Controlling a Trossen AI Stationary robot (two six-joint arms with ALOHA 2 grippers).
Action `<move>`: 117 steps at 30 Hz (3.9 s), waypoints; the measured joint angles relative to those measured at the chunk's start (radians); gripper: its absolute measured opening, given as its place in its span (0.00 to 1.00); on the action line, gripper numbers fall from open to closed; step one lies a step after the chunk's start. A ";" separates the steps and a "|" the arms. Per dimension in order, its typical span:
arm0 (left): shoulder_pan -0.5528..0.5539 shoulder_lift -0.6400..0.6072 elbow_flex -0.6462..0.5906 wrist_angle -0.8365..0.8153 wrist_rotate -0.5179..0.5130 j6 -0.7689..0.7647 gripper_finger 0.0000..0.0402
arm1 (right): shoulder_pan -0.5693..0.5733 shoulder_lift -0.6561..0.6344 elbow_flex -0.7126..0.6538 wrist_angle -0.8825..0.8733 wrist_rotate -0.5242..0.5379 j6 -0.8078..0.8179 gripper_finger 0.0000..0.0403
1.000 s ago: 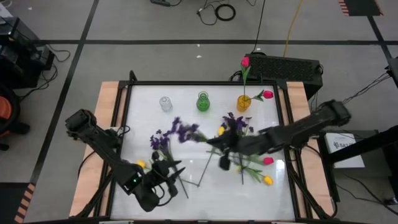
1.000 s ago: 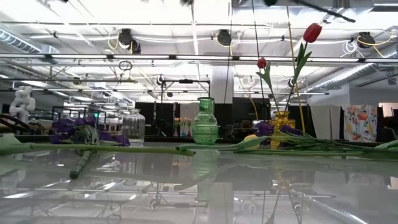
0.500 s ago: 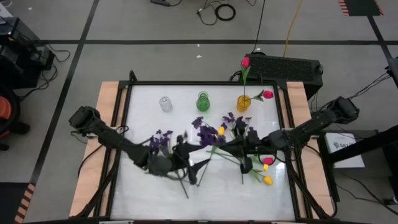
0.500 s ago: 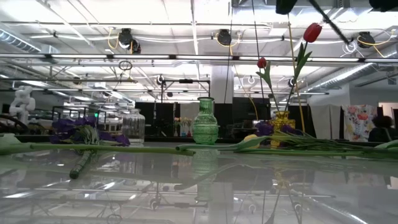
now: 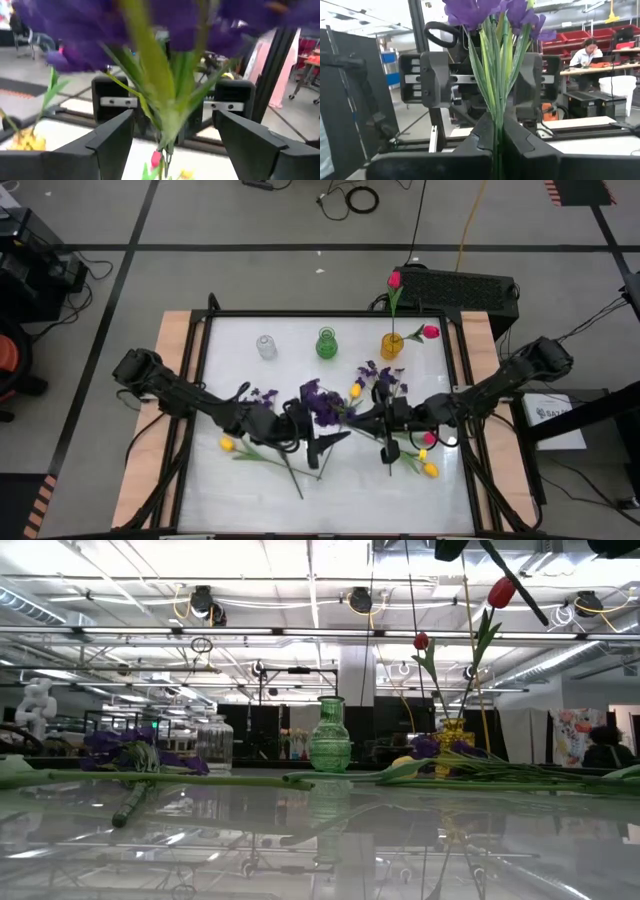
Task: Sort flowers into vase by color
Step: Put the middle purple flowers into the green vase
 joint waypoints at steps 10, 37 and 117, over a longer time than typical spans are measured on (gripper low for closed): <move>0.010 0.000 0.000 0.048 0.000 0.032 0.68 | 0.000 0.001 0.000 0.001 0.002 -0.001 0.01; 0.040 0.009 0.000 0.039 0.082 0.173 0.03 | -0.002 -0.003 0.000 -0.001 0.006 -0.002 0.25; 1.014 -0.125 0.000 -0.502 0.735 -0.030 0.72 | -0.067 -0.116 0.000 -0.530 0.059 -0.171 0.71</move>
